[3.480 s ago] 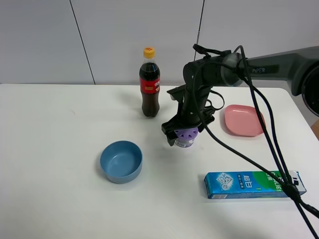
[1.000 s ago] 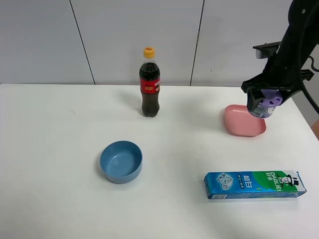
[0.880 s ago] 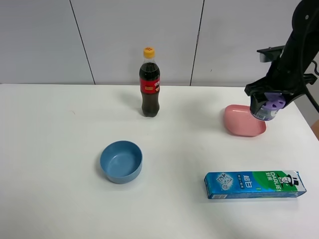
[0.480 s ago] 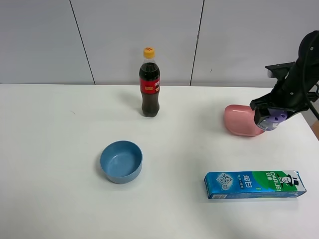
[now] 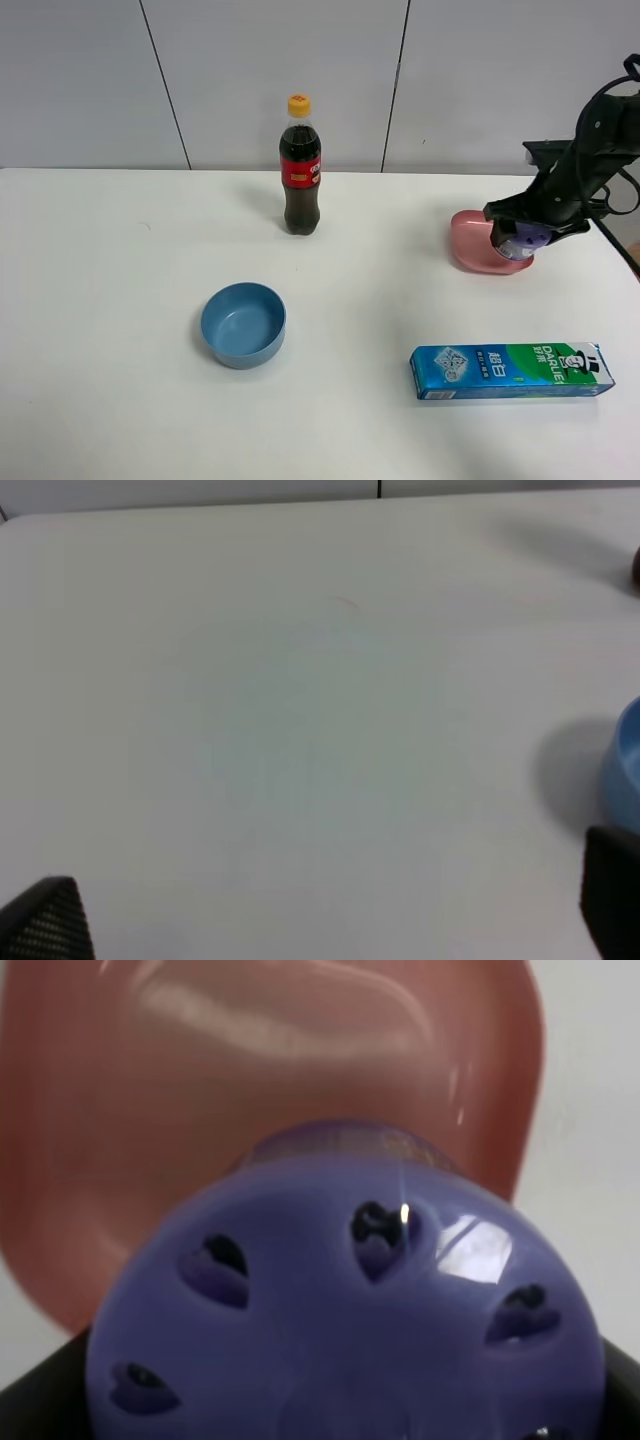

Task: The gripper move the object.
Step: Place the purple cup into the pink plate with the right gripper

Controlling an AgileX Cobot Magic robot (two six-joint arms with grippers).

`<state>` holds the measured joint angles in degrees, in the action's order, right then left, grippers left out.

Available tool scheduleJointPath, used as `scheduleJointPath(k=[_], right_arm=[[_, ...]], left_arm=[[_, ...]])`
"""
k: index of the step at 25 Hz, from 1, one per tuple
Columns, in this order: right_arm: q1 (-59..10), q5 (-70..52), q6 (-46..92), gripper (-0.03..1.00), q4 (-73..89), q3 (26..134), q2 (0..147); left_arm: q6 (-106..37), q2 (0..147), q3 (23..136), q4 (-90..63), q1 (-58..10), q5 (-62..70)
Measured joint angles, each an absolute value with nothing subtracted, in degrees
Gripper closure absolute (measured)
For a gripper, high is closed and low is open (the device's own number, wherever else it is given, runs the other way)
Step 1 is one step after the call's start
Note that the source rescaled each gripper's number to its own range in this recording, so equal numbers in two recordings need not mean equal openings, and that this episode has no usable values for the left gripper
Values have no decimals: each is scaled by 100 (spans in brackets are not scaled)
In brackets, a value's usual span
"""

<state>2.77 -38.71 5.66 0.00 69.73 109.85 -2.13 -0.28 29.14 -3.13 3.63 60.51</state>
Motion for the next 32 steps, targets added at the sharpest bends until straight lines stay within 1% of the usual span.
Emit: scheduleJointPath(k=[8,13,32], right_arm=[[277,-3855,492,97,228,7491,11375],[277,-4136,486,97,318,7900,11623],[127,-4319,486,97,529,7934,11872]], left_arm=[[-213,-28,2914,-313,363,6051],[-213,-28,2914,-313,363,6051],[-213,-28,2914,-313,363,6051]])
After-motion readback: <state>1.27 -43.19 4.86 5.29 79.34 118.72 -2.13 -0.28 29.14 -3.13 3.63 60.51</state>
